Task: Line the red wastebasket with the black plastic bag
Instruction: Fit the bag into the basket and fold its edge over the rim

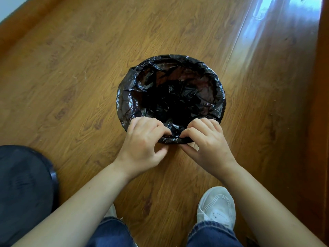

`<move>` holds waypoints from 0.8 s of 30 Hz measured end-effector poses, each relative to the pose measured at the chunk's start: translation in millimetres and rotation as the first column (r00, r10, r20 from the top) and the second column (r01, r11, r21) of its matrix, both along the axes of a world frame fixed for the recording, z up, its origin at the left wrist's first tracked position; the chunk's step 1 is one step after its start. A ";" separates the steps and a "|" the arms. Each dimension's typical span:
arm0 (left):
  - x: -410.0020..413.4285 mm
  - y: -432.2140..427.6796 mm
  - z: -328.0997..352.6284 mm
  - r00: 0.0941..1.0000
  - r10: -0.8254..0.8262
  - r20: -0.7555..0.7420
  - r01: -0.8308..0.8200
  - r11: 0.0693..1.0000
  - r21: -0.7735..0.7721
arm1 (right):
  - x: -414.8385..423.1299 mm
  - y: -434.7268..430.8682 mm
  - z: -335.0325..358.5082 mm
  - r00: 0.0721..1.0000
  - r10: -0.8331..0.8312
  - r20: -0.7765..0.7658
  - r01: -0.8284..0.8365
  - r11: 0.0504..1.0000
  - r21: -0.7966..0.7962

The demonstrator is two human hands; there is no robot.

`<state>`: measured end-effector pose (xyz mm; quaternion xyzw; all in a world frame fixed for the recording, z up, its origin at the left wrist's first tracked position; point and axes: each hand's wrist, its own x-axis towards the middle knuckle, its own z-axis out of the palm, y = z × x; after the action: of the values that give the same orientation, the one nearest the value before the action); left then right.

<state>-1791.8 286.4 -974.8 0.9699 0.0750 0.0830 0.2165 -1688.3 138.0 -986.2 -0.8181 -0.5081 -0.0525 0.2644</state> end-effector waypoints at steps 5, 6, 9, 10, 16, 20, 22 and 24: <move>1.8 -9.8 2.9 0.997 -0.060 0.045 0.059 0.998 0.008 | -9.1 6.0 -4.2 0.989 -0.115 0.093 0.107 0.991 0.084; 2.5 -11.0 3.2 0.996 -0.057 0.062 0.057 0.998 0.010 | -10.3 6.4 -4.0 0.987 -0.127 0.095 0.118 0.989 0.094; 1.8 -11.7 2.1 0.995 -0.033 0.091 0.032 0.999 0.008 | -10.8 3.5 -2.4 0.991 -0.104 0.080 0.097 0.992 0.086; 1.0 -11.6 1.1 0.996 -0.020 0.092 0.019 1.000 0.008 | -9.7 0.8 -1.3 0.994 -0.086 0.068 0.081 0.994 0.072; -1.9 -11.1 -3.3 0.997 0.050 0.064 -0.048 0.998 -0.028 | 3.6 -13.8 5.1 1.000 -0.005 0.017 0.005 1.000 -0.015; -0.8 -8.9 -3.7 0.995 0.077 0.055 -0.075 0.996 -0.048 | 6.6 -8.2 -1.6 0.999 0.021 0.032 -0.020 1.000 -0.012; -0.4 -7.9 -3.4 0.996 0.078 0.051 -0.076 0.996 -0.047 | 4.1 -4.2 -4.4 1.000 -0.021 0.021 0.020 1.000 0.012; 0.1 -7.7 -2.3 0.996 0.076 0.043 -0.074 0.996 -0.042 | 0.7 -0.1 -6.3 0.998 -0.054 0.021 0.053 0.998 0.030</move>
<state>-1791.7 278.6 -977.1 0.9596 0.1084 0.1109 0.2345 -1687.6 137.9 -992.5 -0.8268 -0.4880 -0.0761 0.2692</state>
